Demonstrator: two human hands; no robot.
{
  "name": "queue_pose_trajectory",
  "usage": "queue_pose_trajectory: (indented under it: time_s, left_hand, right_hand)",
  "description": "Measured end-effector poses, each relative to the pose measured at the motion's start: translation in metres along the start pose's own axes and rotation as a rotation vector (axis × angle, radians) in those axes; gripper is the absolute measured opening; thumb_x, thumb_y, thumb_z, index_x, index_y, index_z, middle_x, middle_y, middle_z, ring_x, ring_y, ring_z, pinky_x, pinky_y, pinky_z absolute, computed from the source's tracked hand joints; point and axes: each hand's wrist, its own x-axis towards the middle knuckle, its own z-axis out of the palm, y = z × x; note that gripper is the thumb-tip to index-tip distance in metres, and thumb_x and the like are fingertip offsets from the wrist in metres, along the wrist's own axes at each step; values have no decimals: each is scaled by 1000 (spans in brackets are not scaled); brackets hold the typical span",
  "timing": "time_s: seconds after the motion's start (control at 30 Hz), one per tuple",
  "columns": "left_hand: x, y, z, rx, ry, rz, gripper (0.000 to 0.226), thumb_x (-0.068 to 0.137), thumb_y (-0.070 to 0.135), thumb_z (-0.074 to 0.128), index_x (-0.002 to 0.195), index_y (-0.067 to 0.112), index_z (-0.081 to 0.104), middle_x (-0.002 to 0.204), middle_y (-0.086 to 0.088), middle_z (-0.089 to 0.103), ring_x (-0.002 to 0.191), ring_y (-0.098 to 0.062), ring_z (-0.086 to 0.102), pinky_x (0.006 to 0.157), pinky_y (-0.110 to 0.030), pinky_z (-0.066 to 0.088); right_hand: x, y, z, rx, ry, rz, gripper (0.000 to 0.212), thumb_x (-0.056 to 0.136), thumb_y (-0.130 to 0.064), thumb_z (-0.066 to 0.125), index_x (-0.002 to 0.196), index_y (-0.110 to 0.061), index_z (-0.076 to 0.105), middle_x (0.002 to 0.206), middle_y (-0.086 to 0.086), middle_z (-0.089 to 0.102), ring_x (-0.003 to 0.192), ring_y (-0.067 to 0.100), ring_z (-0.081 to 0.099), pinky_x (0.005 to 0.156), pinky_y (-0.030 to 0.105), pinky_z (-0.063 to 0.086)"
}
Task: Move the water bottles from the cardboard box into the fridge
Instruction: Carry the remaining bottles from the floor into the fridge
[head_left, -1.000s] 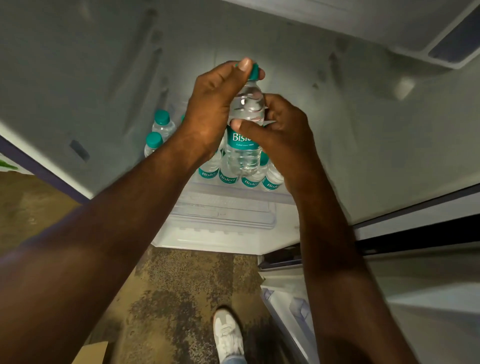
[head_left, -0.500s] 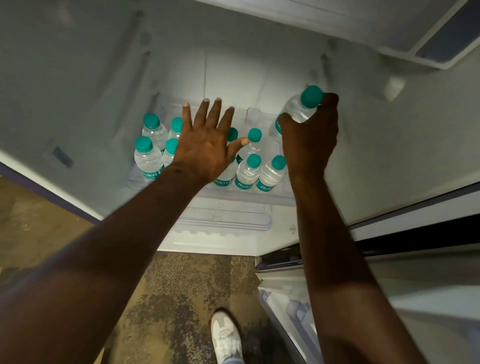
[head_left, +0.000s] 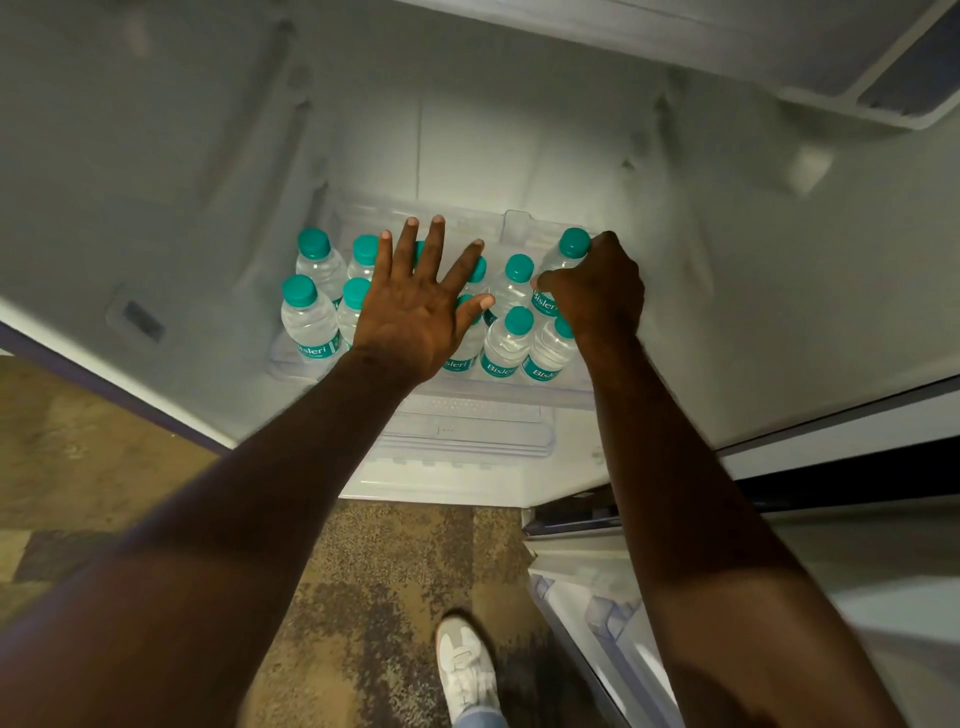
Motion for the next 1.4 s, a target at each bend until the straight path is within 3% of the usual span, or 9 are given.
queue_pose_trajectory:
  time_s: [0.17,0.3,0.53,0.83,0.9,0.97,1.1,1.2,1.4]
  left_hand:
    - [2,-1,1,-7,19,7,83,83,71,-15,159,36,-12,167,-8,-19,154,-35,-16,125,-54,-6]
    - [2,-1,2,-12,29,5,84,83,71,-16,159,36,-12,168,-8,-19,154,-34,-15,125,-54,-7]
    - [3,-1,4,-12,35,1,82,85,71,-12,159,36,-11,168,-8,-18,154,-35,-15,125,-54,-7]
    - [2,1,3,13,24,-18,80,87,71,-12,160,37,-6,170,-6,-8,155,-36,-7,124,-57,-7]
    - [0,2,1,7,23,-22,80,87,70,-11,160,37,-4,170,-6,-3,156,-36,-4,124,-57,-5]
    - [0,3,0,9,18,-30,81,86,71,-11,160,37,-3,170,-6,-1,156,-36,-2,124,-57,-6]
    - [0,0,-3,-11,29,-26,84,87,74,-6,160,35,4,170,-7,1,156,-35,0,123,-58,-8]
    - [-8,-4,-7,-130,111,-8,82,92,74,2,161,30,14,170,-7,6,156,-32,4,125,-56,-4]
    - [-33,-14,3,-316,391,-47,75,101,62,19,161,18,18,169,-9,8,156,-30,5,127,-51,2]
  right_hand:
    - [8,2,4,-31,-68,32,62,83,-39,79,132,-16,49,132,2,61,116,21,62,82,24,43]
    - [11,6,7,-58,-127,59,65,82,-38,80,132,-15,47,133,2,59,118,22,61,92,27,48]
    - [8,16,17,-16,-169,72,62,84,-39,79,131,-14,47,132,5,60,116,24,61,89,26,46]
    - [8,17,18,-14,-255,26,62,90,-44,70,138,-16,43,137,3,55,122,23,56,98,30,45]
    - [4,15,19,-67,-176,-71,64,91,-48,67,141,-17,43,141,4,55,126,25,55,106,36,45]
    - [-3,11,21,-154,-32,-230,64,93,-52,61,145,-20,42,147,5,51,135,27,49,118,48,34]
    - [-18,-3,20,-281,62,-462,69,100,-57,44,156,-20,28,163,4,30,153,26,21,126,48,4]
    - [-27,-7,20,-326,70,-558,73,100,-61,35,159,-19,21,167,5,19,155,26,10,125,49,-2]
    - [-58,-6,26,-333,122,-708,85,91,-70,24,159,-19,21,168,7,12,155,28,4,121,45,-15]
